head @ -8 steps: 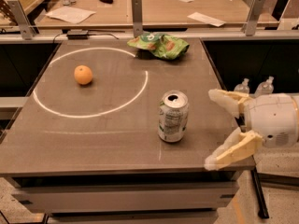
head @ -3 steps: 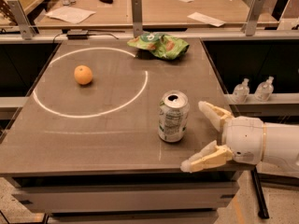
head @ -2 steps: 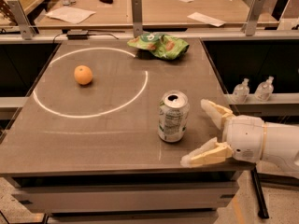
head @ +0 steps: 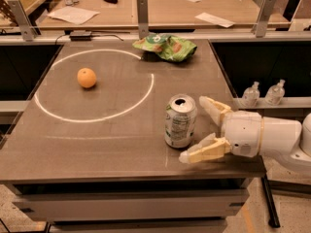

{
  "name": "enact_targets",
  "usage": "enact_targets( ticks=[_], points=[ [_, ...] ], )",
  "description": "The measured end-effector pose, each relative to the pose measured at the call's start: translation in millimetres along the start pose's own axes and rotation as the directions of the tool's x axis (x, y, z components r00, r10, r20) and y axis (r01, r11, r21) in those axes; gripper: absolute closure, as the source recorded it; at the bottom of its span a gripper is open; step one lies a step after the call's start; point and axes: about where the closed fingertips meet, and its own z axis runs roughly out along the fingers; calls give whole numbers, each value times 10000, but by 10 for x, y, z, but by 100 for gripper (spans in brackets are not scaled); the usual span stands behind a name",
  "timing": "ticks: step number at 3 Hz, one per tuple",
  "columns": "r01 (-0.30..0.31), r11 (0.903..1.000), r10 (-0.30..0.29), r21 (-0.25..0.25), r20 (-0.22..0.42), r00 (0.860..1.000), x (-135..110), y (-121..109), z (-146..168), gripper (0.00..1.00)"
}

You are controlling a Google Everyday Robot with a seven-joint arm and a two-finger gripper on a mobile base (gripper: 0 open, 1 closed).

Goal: Move 7up can near orange

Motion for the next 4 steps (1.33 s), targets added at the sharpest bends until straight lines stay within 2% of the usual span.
enact_targets(
  ticks=[1,2,3,4],
  points=[
    [4,9985,8,-555,218,9998,-63,16,216,0],
    [-44,9954,65,-962,211,9998,-90,9,405,16],
    [-184,9912,198,-1309,95,9998,-81,-13,526,41],
    [-315,9892,301,-1432,-121,9995,-71,-84,578,64]
  ],
)
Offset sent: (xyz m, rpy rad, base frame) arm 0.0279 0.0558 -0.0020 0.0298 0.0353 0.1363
